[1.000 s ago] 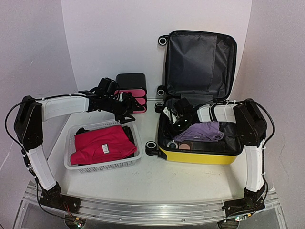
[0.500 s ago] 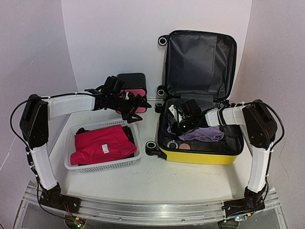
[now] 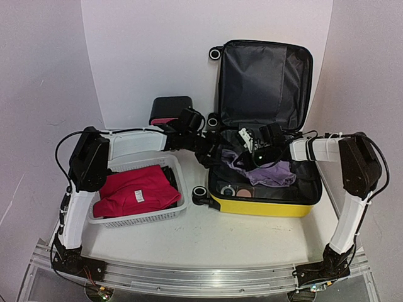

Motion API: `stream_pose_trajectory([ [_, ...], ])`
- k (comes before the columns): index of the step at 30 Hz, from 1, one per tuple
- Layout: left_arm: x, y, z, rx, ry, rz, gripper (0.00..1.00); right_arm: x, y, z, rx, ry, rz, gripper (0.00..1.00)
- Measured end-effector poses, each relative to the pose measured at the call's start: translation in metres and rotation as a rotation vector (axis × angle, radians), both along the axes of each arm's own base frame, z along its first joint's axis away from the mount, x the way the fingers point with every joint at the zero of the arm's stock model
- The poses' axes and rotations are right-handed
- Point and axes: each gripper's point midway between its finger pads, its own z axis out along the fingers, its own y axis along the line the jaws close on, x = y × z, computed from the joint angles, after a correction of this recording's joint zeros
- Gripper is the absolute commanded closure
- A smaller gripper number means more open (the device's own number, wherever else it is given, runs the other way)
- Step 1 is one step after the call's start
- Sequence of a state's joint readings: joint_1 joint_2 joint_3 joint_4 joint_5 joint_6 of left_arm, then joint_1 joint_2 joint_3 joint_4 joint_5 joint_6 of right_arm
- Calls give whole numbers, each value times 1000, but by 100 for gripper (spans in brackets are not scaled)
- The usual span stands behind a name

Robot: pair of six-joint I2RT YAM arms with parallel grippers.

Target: Open, take out, and arrange the luggage

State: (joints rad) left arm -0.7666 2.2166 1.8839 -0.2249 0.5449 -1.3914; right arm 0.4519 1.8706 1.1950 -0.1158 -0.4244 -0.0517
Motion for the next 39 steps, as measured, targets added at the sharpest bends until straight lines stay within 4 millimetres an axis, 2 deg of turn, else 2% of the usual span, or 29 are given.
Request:
stream_pose_trajectory([
  [3, -1, -11, -23, 21, 69, 34, 18, -5, -2, 7, 22, 0, 11, 100],
  [7, 9, -25, -18, -5, 97, 83, 15, -12, -5, 22, 48, -15, 23, 100],
  [9, 13, -31, -18, -15, 115, 109, 9, -14, -6, 29, 59, -25, 27, 100],
  [18, 15, -54, -23, -25, 182, 195, 9, -25, -8, 40, 93, -40, 52, 100],
  [21, 17, -67, -34, -28, 205, 205, 11, -28, -8, 40, 94, -46, 64, 100],
  [23, 19, -67, -47, -2, 208, 234, 16, -32, -9, 39, 91, -50, 75, 100],
  [26, 22, -66, -47, 1, 227, 255, 24, -38, -10, 40, 94, -55, 92, 100],
  [29, 23, -67, -47, 3, 231, 259, 38, -40, -9, 46, 98, -75, 110, 100],
  [32, 24, -69, -48, 9, 224, 257, 38, -43, -9, 49, 95, -90, 133, 100],
  [34, 24, -69, -49, 15, 217, 252, 43, -46, -8, 48, 92, -89, 152, 100],
  [39, 23, -68, -50, 31, 197, 233, 78, -51, -8, 45, 84, -85, 181, 100],
])
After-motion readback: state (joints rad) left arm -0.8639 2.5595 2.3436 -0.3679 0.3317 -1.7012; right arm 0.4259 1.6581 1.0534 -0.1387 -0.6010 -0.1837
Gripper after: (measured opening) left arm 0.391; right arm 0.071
